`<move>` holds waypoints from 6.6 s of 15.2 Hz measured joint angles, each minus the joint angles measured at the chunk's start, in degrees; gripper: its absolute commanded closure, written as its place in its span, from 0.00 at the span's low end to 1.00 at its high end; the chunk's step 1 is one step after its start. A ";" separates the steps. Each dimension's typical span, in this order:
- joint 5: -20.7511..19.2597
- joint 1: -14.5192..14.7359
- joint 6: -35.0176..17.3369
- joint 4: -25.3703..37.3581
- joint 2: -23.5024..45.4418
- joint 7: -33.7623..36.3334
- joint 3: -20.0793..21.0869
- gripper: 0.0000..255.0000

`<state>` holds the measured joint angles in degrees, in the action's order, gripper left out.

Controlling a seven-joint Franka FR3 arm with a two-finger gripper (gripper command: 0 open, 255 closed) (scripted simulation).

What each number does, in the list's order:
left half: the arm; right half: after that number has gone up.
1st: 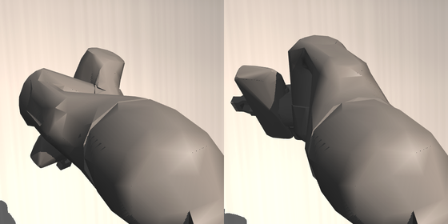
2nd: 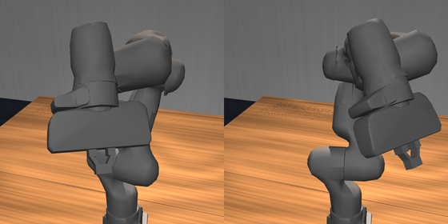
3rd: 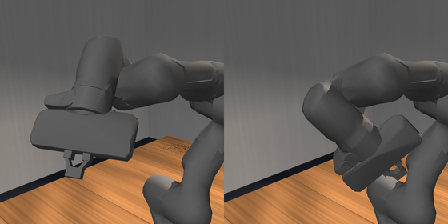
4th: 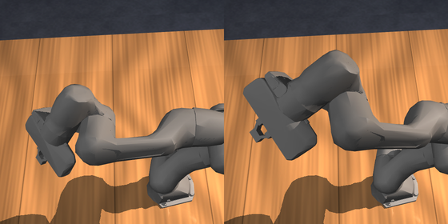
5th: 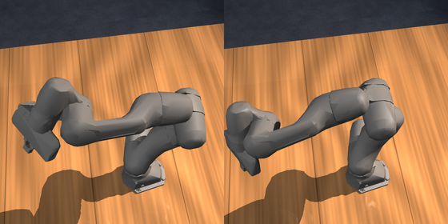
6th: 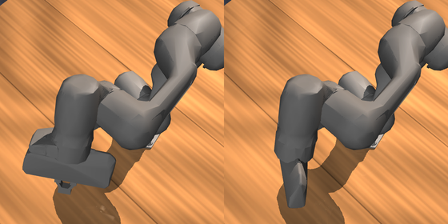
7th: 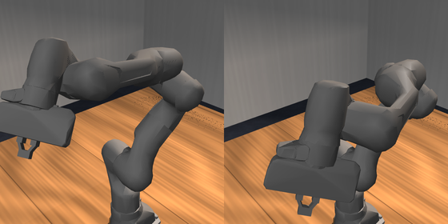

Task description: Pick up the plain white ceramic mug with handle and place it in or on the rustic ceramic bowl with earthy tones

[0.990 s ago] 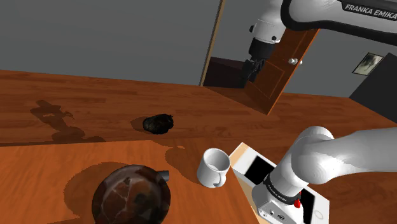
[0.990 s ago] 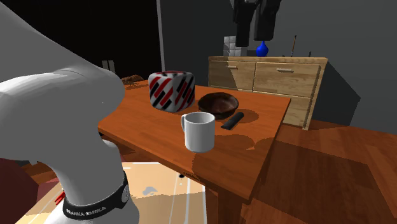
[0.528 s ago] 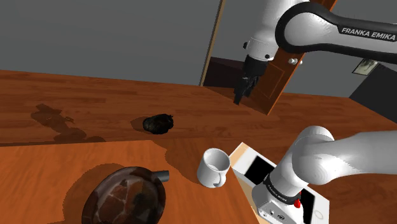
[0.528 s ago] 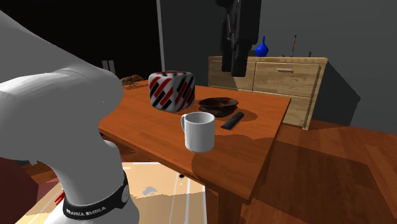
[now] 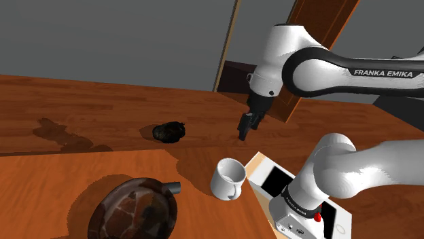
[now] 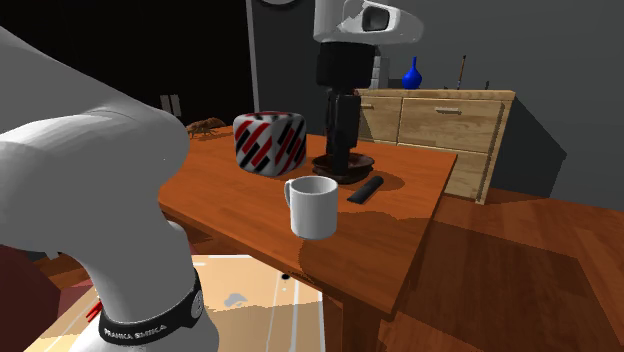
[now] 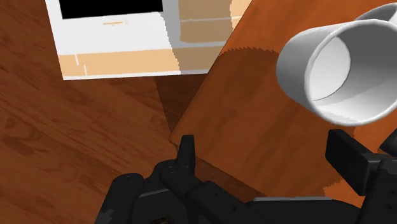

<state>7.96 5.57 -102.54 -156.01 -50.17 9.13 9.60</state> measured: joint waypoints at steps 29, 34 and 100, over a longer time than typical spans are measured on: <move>10.99 7.10 -17.06 -12.54 5.51 5.92 8.86 1.00; 10.78 7.08 -15.88 -11.96 4.90 6.10 8.71 1.00; 1.97 3.95 -6.92 38.19 43.17 35.51 29.62 1.00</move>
<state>9.94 9.52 -109.46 -117.82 -7.00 44.64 39.22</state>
